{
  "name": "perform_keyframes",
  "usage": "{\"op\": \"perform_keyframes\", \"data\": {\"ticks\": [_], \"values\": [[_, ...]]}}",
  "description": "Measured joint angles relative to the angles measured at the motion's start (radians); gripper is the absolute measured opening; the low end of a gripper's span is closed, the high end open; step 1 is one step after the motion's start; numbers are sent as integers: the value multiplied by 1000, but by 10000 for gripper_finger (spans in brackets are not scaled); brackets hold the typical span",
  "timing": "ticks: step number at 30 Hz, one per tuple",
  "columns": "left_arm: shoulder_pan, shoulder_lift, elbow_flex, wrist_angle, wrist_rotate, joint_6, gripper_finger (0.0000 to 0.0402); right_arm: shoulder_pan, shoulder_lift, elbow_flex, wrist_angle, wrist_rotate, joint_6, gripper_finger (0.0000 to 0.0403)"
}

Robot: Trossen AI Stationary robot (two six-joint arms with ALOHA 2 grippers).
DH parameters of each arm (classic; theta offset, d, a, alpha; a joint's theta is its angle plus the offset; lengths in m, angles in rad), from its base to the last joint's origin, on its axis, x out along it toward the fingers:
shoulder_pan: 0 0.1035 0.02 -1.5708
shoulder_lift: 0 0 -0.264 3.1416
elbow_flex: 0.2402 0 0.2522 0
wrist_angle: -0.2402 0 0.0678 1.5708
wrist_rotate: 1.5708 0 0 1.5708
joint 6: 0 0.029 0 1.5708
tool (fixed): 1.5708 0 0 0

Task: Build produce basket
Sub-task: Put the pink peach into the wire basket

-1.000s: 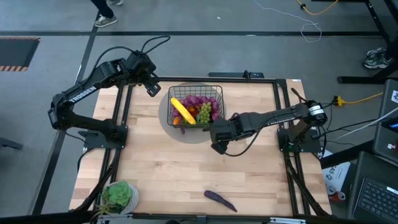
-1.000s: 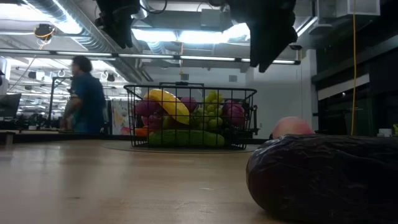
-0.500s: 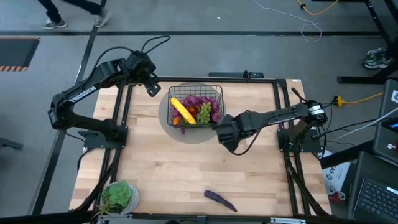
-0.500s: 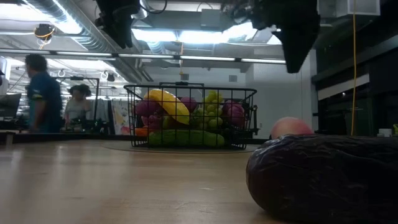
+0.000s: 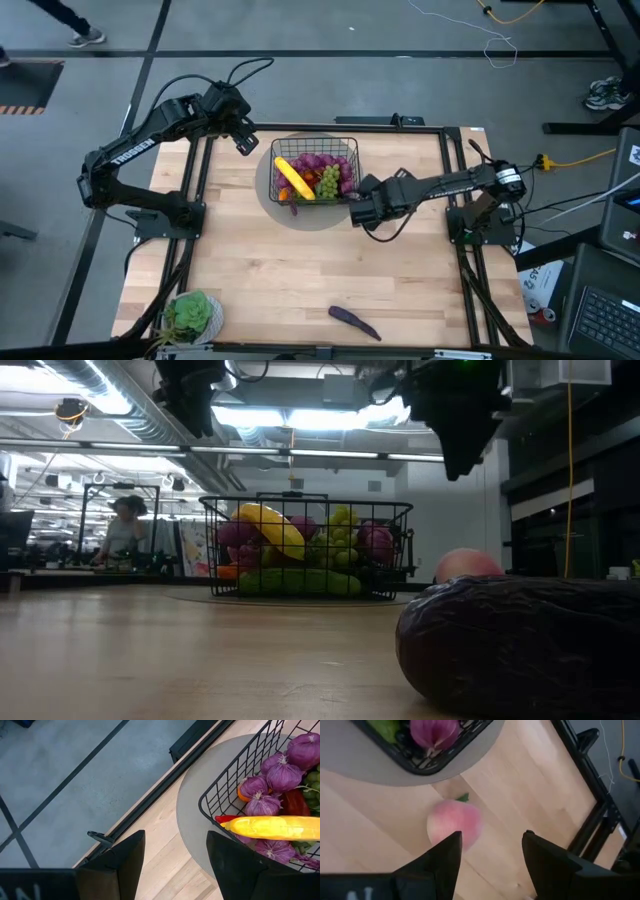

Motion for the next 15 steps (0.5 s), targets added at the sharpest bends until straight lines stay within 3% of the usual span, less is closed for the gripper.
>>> {"op": "perform_keyframes", "data": {"ticks": [15], "values": [[0, 0, 0, 0, 0, -2, 208, -31, 0, -279, 330, -71, -109, 208]]}}
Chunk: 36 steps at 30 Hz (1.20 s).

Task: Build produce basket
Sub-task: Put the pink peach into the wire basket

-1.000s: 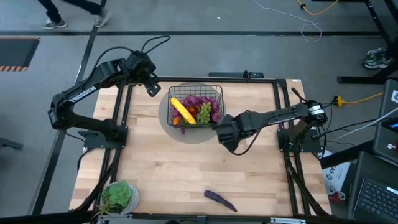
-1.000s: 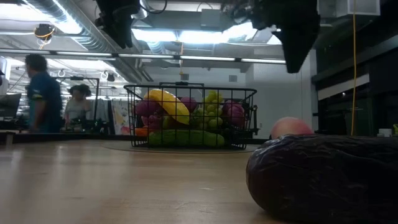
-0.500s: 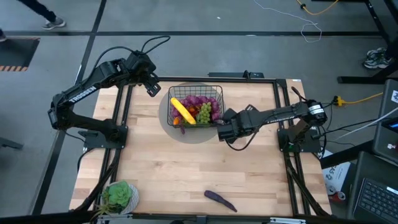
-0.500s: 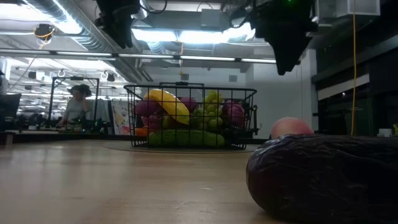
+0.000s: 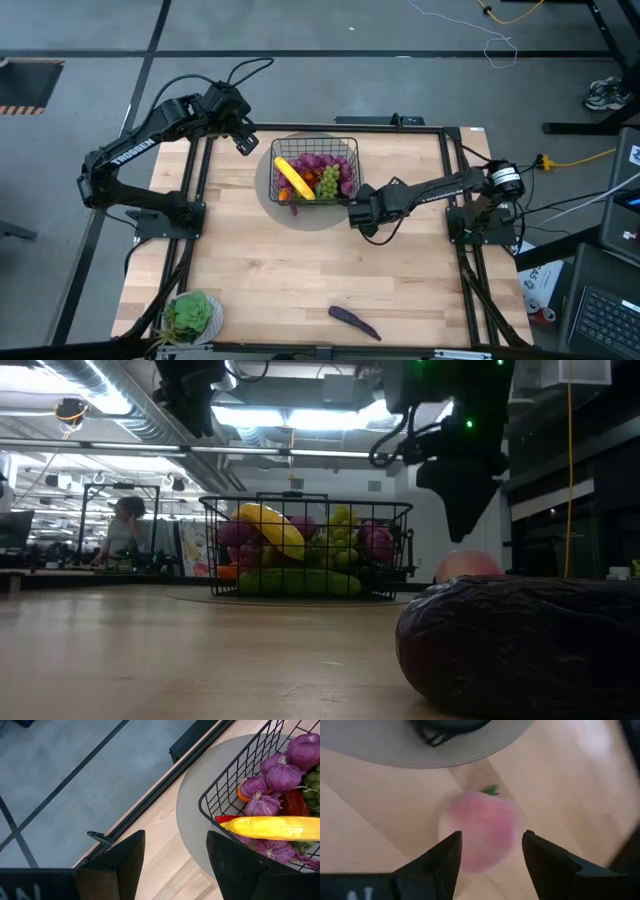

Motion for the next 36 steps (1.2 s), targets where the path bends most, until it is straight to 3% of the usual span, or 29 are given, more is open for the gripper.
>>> {"op": "perform_keyframes", "data": {"ticks": [7, 22, 30, 36], "values": [[0, 0, 0, 0, 0, -1, 208, 1, -1, -82, 81, -140, -6, 208], [0, 0, 0, 0, 0, -1, 208, 88, 2, -81, 196, -492, -26, 208], [0, 0, 0, 0, 0, 2, 208, 114, -9, -80, 59, -322, 65, 208], [0, 0, 0, 0, 0, 2, 208, 113, -103, -79, -256, 15, 402, 208]]}}
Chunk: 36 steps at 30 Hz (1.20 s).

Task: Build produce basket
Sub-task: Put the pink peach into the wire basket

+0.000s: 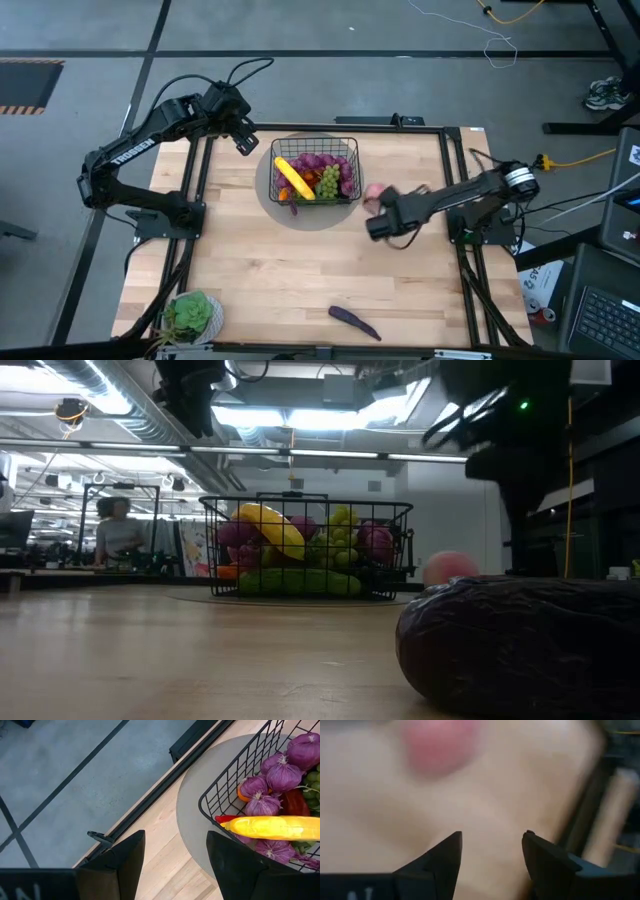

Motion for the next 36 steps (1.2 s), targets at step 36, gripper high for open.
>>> {"op": "perform_keyframes", "data": {"ticks": [36], "values": [[0, 0, 0, 8, 3, 0, 208, -492, -156, -319, 727, -271, -434, 208]]}}
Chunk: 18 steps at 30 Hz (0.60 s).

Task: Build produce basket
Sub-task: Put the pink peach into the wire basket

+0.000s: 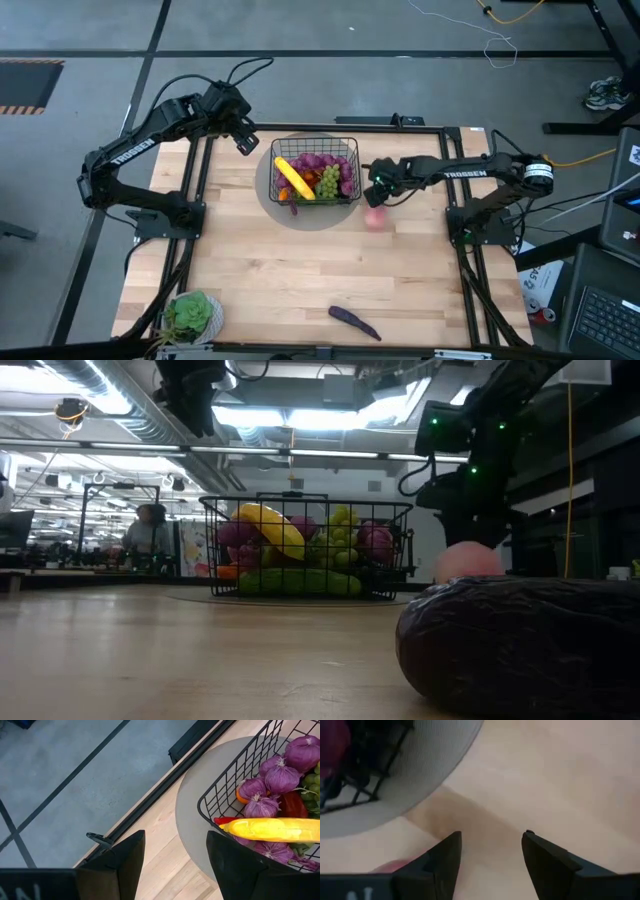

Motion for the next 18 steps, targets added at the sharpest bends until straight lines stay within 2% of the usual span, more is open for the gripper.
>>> {"op": "perform_keyframes", "data": {"ticks": [9, 18], "values": [[0, 0, 0, 0, 0, 0, 208, 180, 0, 9, 28, -152, 143, 208], [0, 0, 0, 0, 0, 0, 208, 302, 0, 9, 65, -113, 294, 208]]}}
